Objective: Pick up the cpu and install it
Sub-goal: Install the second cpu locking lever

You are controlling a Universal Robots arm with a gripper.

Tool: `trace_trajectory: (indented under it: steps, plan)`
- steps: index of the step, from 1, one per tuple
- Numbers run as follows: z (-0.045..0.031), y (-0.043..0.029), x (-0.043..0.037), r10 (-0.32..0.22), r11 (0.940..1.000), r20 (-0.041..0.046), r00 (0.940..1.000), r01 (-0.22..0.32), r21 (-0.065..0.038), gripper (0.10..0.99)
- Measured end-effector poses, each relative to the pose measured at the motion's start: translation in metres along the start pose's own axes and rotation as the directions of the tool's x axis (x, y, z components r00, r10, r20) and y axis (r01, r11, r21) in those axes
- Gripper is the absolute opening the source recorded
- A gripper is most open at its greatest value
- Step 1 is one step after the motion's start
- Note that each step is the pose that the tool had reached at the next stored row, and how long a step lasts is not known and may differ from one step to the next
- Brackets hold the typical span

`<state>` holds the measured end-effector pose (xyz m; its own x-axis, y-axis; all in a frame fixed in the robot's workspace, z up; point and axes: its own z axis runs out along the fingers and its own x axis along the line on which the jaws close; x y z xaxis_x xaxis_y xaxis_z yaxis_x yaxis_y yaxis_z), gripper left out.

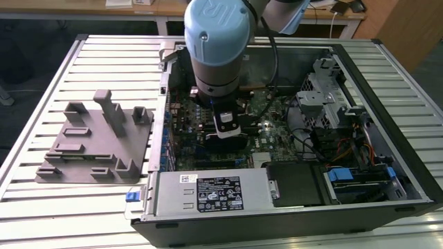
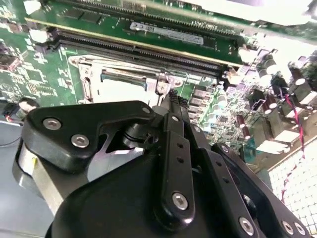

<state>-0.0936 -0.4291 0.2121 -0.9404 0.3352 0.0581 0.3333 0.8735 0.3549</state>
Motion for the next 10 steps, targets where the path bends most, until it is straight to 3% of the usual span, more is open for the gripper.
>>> trace_trajectory:
  steps: [2,4,7,10]
  plan:
    - [-0.0014,0.0008,-0.0007,0.001,0.9996,0.0112,0.9999,-0.001,0.028,0.106]
    - [-0.0018,0.0016,-0.0023,0.003,0.9988,0.0201,0.9998,-0.004,0.049,0.106]
    - [-0.0015,0.0035,-0.0075,0.005,0.9973,0.0291,0.9996,-0.007,0.074,0.106]
    - [-0.0008,0.0062,-0.0125,0.005,0.996,0.033,0.9994,-0.008,0.089,0.106]
